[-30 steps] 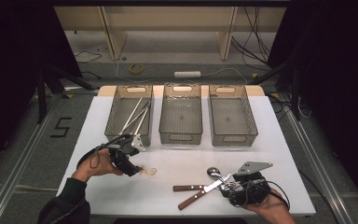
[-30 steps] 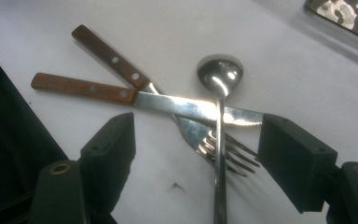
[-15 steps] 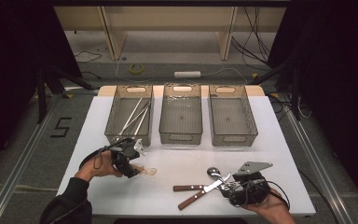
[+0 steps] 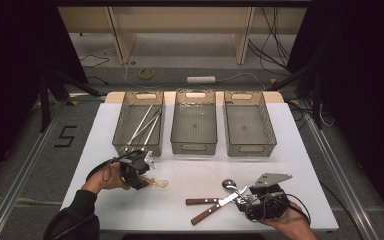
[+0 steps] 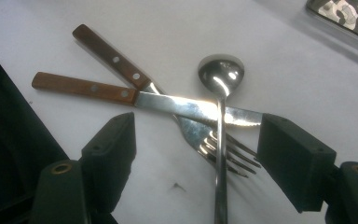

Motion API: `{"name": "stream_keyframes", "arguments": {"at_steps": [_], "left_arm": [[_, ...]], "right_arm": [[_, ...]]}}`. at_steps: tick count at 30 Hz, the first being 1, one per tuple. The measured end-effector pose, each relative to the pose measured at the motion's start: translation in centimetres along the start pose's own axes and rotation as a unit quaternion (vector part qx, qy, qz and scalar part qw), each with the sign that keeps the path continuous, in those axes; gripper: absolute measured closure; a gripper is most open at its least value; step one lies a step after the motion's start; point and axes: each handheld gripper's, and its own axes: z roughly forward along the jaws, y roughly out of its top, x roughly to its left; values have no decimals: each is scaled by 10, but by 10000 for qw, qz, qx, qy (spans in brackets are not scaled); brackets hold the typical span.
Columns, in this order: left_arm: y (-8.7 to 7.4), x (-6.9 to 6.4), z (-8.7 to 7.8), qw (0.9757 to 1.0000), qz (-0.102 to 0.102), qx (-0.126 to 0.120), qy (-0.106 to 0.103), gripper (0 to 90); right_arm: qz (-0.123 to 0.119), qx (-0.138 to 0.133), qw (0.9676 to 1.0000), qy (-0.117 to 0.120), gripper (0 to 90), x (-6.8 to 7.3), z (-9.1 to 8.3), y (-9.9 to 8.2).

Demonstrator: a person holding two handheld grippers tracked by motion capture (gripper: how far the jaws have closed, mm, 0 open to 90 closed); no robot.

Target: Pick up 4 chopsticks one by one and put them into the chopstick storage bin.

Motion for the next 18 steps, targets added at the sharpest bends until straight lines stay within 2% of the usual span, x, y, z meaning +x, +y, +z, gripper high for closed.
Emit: {"name": "stream_keyframes", "arguments": {"at_steps": [10, 13, 14, 18], "left_arm": [[1, -2, 1, 9999, 165, 13, 43, 585], [2, -4, 1, 9997, 254, 35, 59, 603], [2, -3, 1, 9994, 341, 89, 54, 610], [2, -4, 1, 9992, 403, 31, 51, 635]], "right_arm": [[-2, 8, 10000, 5, 291, 0, 0, 0], [-7, 11, 10000, 6, 293, 0, 0, 0], [-6, 12, 10000, 4, 293, 0, 0, 0], [4, 5, 10000, 9, 293, 0, 0, 0]]}}
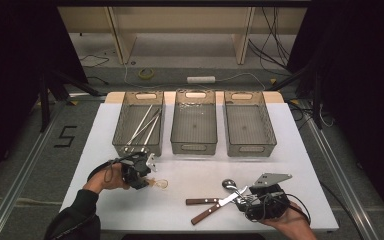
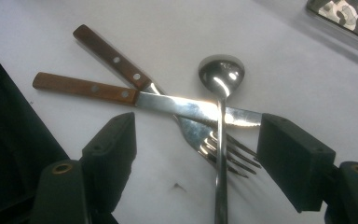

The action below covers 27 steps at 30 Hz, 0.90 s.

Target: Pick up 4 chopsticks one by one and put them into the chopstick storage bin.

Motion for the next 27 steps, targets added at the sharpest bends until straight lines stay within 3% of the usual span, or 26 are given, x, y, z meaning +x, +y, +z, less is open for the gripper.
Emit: {"name": "stream_keyframes", "arguments": {"at_steps": [8, 12, 27], "left_arm": [[-1, -1, 0, 9999, 114, -36, -64, 686], [0, -3, -1, 9995, 307, 19, -51, 719], [-1, -3, -2, 9993, 359, -64, -47, 766]], "right_arm": [[-2, -7, 10000, -4, 293, -1, 0, 0], [16, 7, 10000, -2, 293, -1, 0, 0], [32, -1, 10000, -5, 293, -2, 0, 0]]}}
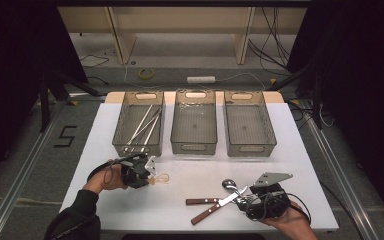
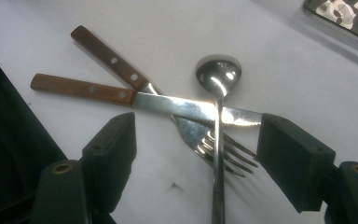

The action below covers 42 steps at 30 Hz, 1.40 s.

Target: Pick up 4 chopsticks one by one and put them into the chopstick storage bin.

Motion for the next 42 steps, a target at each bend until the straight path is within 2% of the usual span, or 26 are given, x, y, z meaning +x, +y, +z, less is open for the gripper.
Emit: {"name": "stream_keyframes", "arguments": {"at_steps": [5, 10, 14, 16, 18, 19, 22, 26, 29, 32, 35, 38, 41, 42], "left_arm": [[2, -1, -5, 9999, -41, -137, 4, 768], [6, -1, -12, 9995, -197, -265, -6, 768], [12, -1, -20, 9973, -484, -551, -50, 768], [16, -2, -25, 9968, -528, -597, -18, 768], [19, -2, -29, 9947, -682, -765, -18, 768], [21, -2, -32, 9929, -805, -877, -23, 768], [26, -2, -40, 9889, -1008, -1092, -69, 767], [32, 1, -51, 9806, -1308, -1459, -92, 768], [36, 4, -57, 9741, -1527, -1670, -48, 768], [41, 8, -61, 9691, -1709, -1775, 88, 768], [46, 13, -61, 9599, -1955, -2007, 119, 768], [49, 21, -61, 9537, -2150, -2082, 289, 767], [52, 29, -60, 9428, -2391, -2298, 343, 767], [54, 31, -60, 9407, -2436, -2329, 391, 767]], "right_arm": [[-4, -8, 10000, 0, 293, 0, 0, 0], [2, -10, 10000, 6, 293, 0, 0, 0], [10, -25, 10000, 0, 293, 0, 0, 0], [12, -30, 10000, 2, 293, 0, 0, 0], [17, -27, 10000, 1, 292, 0, -1, 0], [32, -26, 10000, 0, 292, 0, -1, 0], [21, -43, 10000, -5, 289, 0, -1, 0], [27, -58, 10000, 9, 288, 0, -1, 0], [37, -66, 10000, 17, 288, -1, -1, 0], [48, -73, 10000, 25, 288, -1, -1, 0], [51, -78, 10000, 23, 288, -1, -1, 0], [63, -84, 9999, 34, 288, -1, -1, 0], [61, -90, 9999, 35, 288, -1, -1, 0], [59, -96, 9999, 37, 288, -1, -1, 0]]}}
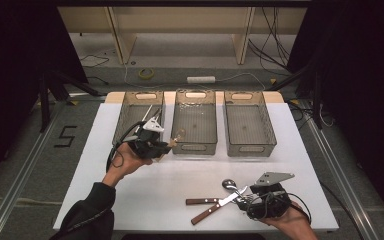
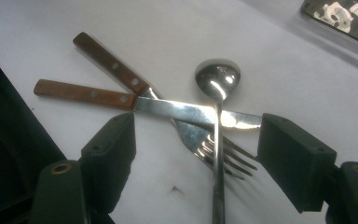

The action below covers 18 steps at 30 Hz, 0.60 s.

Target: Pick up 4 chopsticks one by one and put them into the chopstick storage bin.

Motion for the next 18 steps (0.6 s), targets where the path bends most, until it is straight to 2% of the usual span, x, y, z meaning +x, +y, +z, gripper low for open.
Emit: {"name": "stream_keyframes", "arguments": {"at_steps": [8, 9, 11, 18], "left_arm": [[17, 13, 17, 9991, -319, -226, 158, 767], [20, 14, 20, 9985, -428, -305, 175, 766], [25, 17, 24, 9985, -403, -274, 232, 767], [39, 24, 32, 9971, -560, -369, 350, 766]], "right_arm": [[3, -9, 10000, 8, 288, -1, 0, 0], [-4, -12, 10000, 12, 288, -1, 0, 0], [0, -13, 10000, 19, 288, -1, 0, 0], [12, -35, 10000, 18, 288, -1, 0, -1]]}}
